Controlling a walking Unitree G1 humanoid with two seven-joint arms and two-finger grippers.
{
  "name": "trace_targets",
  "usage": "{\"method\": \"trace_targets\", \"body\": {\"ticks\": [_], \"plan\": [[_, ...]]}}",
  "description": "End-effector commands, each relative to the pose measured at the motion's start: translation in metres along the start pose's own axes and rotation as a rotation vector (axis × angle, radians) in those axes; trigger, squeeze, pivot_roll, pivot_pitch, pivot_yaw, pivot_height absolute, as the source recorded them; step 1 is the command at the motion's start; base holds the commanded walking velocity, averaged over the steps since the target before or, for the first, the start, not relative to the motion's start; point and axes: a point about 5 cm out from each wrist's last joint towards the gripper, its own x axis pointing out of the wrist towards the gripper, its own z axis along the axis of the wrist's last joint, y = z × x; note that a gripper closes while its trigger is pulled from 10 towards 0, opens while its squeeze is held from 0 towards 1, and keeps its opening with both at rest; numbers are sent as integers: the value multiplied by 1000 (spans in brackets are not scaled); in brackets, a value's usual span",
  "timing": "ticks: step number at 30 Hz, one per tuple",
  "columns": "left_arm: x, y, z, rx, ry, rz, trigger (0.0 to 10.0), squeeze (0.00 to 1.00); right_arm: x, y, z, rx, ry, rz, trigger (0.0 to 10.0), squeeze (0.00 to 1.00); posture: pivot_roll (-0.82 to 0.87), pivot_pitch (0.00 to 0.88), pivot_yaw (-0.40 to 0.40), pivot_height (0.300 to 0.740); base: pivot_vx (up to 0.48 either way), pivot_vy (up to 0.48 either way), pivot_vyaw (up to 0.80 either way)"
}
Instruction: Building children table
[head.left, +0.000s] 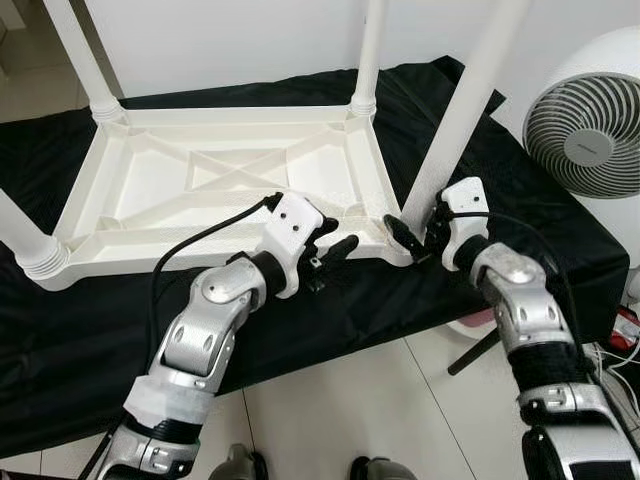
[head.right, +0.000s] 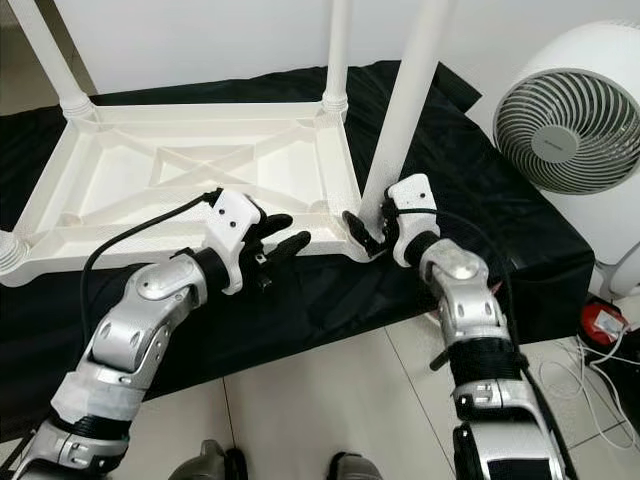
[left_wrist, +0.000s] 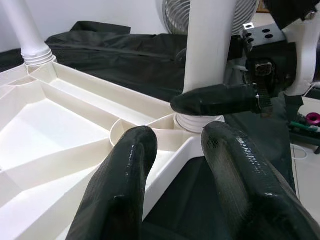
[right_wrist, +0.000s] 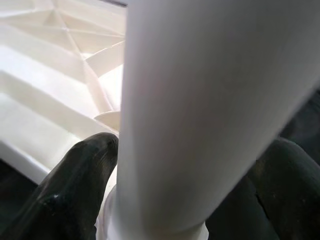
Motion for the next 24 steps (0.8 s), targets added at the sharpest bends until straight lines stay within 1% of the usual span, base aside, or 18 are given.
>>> {"method": "trace_targets", "body": {"ticks": [1,6,7,8,10,12,18,23,24], "plan": [[-1,3,-1,-1,-3,46,10000,0,3,1,-3,-28,15,49,10000,0,-93,92,18,740,0,0,0],[0,6,1,4,-8,51,10000,0,14,2,-2,-74,36,164,10000,0,-83,73,23,740,0,0,0],[1,7,2,9,-9,51,10000,0,17,3,-3,-80,52,192,9020,0,-81,70,26,740,0,0,0],[1,8,3,12,-10,51,10000,0,19,3,-4,-82,62,213,9020,0,-81,70,26,740,0,0,0],[1,8,3,12,-10,51,10000,0,19,3,-4,-82,62,213,9020,0,-81,70,26,740,0,0,0],[1,8,4,15,-12,50,10000,0,21,3,-6,-106,78,254,0,0,-75,67,26,740,0,0,0],[1,9,4,15,-13,52,10000,0,20,3,-12,-110,104,289,0,0,-75,67,26,740,0,0,0],[0,7,3,12,-12,49,10000,0,14,0,-21,-80,110,289,0,0,-73,74,26,740,0,0,0],[1,7,3,11,-12,48,10000,0,12,-3,-22,-71,104,260,4510,0,-73,74,26,740,0,0,0]]}}
